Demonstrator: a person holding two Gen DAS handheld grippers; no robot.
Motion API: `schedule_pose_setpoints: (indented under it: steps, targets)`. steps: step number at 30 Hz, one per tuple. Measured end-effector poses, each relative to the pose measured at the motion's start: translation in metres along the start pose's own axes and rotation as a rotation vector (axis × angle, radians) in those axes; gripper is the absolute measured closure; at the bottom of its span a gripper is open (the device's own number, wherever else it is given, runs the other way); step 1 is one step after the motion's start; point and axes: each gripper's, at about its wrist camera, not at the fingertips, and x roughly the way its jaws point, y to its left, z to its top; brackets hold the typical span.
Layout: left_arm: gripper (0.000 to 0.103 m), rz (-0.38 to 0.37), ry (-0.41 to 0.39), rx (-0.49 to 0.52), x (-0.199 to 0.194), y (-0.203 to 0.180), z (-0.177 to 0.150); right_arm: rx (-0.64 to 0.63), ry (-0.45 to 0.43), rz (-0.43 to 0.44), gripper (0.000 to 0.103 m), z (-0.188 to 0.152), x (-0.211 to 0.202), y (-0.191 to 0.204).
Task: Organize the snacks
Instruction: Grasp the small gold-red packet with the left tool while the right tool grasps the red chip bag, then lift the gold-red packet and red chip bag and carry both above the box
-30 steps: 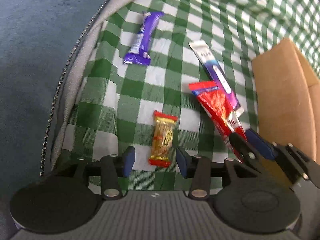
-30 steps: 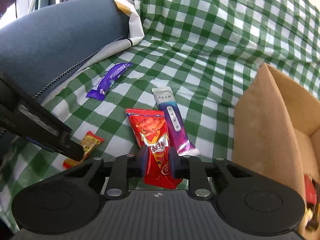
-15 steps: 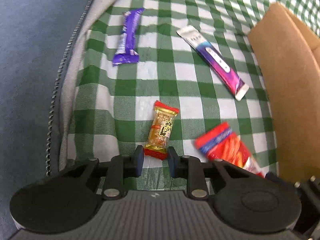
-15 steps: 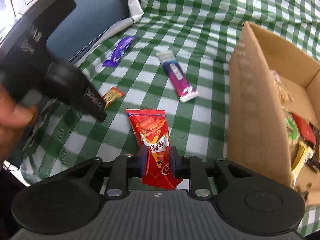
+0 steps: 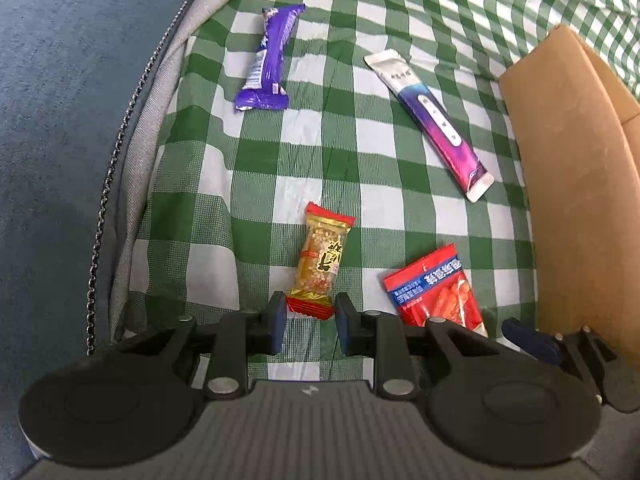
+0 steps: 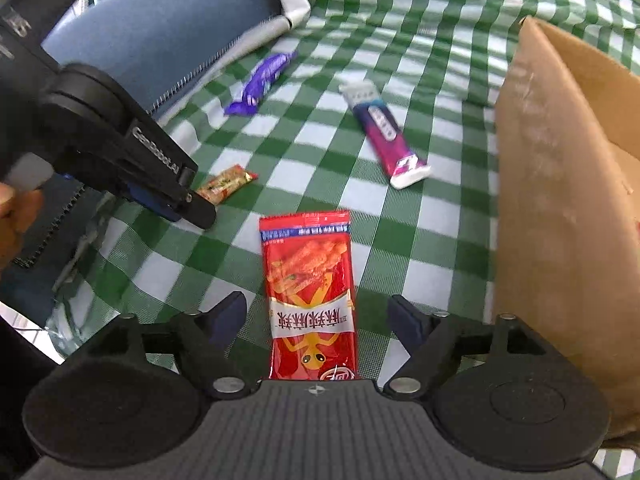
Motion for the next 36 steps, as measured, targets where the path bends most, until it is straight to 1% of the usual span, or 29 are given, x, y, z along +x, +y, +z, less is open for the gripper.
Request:
schedule_pose_setpoints:
  steps: [4,7,8,9,10,13,15,16,21,25,31,36]
  targets:
    - [0.072,0.009,0.000,-0.008,0.003,0.000,0.003,-0.005,0.032,-0.012,0.024,-0.001,0.011,0.002]
    - [0.071,0.020,-0.001,0.002,0.006,-0.004,0.004,-0.040,0.050,-0.033,0.027,-0.004,0.017,0.006]
    - [0.070,0.025,0.000,0.009,0.007,-0.006,0.004,-0.051,0.044,-0.035,0.030,-0.005,0.016,0.008]
    - [0.069,0.028,-0.001,0.015,0.007,-0.007,0.004,-0.059,0.039,-0.031,0.038,-0.005,0.016,0.009]
    - [0.068,0.031,-0.003,0.021,0.008,-0.008,0.005,-0.068,0.033,-0.022,0.051,-0.006,0.014,0.010]
    - [0.068,0.041,-0.007,0.040,0.010,-0.011,0.005,-0.106,0.023,-0.020,0.057,-0.008,0.010,0.013]
    - [0.069,0.048,-0.010,0.054,0.010,-0.013,0.004,-0.115,0.018,-0.016,0.058,-0.009,0.008,0.014]
    - [0.074,0.055,-0.014,0.058,0.009,-0.013,0.003,-0.117,0.014,-0.016,0.059,-0.009,0.006,0.014]
    - [0.075,0.072,-0.044,0.053,0.003,-0.013,0.003,-0.073,-0.028,-0.037,0.061,-0.006,-0.005,0.007]
    - [0.075,0.051,-0.069,0.029,-0.003,-0.011,0.005,-0.043,-0.072,-0.069,0.061,-0.003,-0.014,0.001]
    - [0.075,0.011,-0.113,0.000,-0.012,-0.011,0.007,-0.009,-0.085,-0.133,0.061,-0.002,-0.017,-0.009]
    - [0.075,-0.009,-0.162,-0.021,-0.021,-0.012,0.009,0.017,-0.101,-0.144,0.061,-0.001,-0.020,-0.014]
